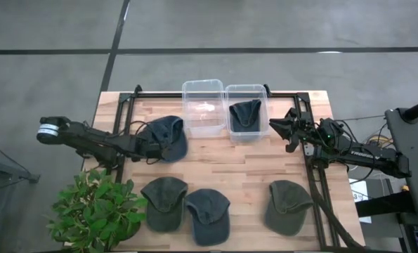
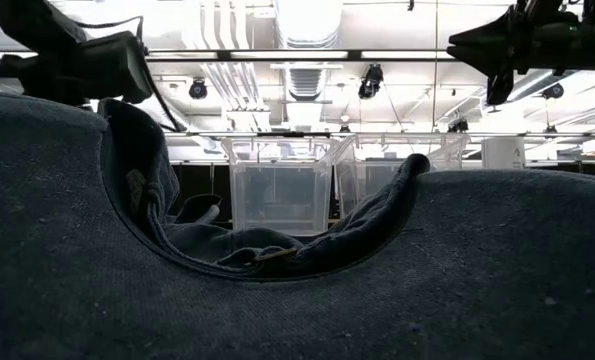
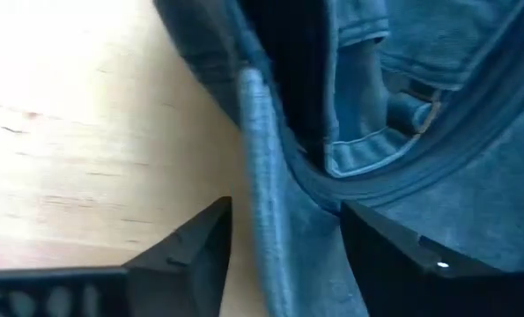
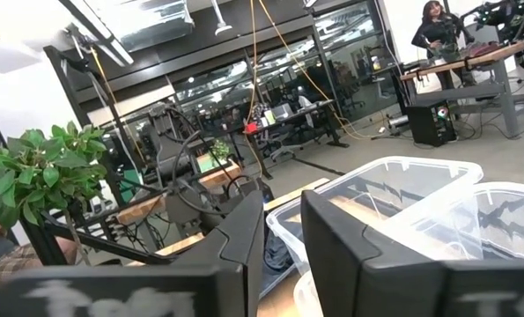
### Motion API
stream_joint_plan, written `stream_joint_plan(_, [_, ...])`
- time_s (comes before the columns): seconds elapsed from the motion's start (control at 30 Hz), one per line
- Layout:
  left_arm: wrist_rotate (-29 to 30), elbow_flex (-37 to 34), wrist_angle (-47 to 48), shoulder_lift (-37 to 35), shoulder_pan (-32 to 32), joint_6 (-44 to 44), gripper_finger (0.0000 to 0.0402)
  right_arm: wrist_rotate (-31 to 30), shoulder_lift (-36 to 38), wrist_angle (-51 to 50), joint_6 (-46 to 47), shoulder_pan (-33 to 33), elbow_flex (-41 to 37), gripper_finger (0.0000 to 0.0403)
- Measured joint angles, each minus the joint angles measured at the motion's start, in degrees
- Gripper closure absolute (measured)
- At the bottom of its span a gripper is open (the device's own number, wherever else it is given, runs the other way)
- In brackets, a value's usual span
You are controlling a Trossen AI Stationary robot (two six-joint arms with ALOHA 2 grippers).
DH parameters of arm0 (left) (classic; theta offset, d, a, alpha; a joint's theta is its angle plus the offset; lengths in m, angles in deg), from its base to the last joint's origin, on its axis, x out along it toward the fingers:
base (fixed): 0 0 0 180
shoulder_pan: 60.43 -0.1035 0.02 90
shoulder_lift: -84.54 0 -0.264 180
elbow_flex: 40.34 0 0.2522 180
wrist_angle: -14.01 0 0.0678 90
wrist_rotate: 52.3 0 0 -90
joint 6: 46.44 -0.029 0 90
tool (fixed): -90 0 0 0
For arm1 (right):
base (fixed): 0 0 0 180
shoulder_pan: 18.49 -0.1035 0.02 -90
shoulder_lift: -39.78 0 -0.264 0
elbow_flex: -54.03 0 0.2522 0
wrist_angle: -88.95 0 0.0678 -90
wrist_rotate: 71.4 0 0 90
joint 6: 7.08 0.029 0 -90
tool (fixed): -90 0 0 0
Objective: Pick & Place hat
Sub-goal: Put the top blue cap into the right transparent bin
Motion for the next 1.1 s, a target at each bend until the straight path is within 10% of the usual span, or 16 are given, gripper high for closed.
stream_joint_plan(0.3, [2.48,-0.94,-1.04,-0.8,0.0,-1.6,0.0385,-0.01,0.0,0.0,-0.01,-0.02,0.0,0.033])
stream_joint_plan(0.67, [3.15,1.21,5.05,-12.44,0.0,-7.1,0.0398,0.0,0.0,0.0,0.0,-0.02,0.0,0.0337])
stream_joint_plan(1.1, [15.3,25.14,34.72,-16.42,0.02,-14.64,0.0399,-0.02,0.0,0.02,0.0,-0.02,0.0,0.0337])
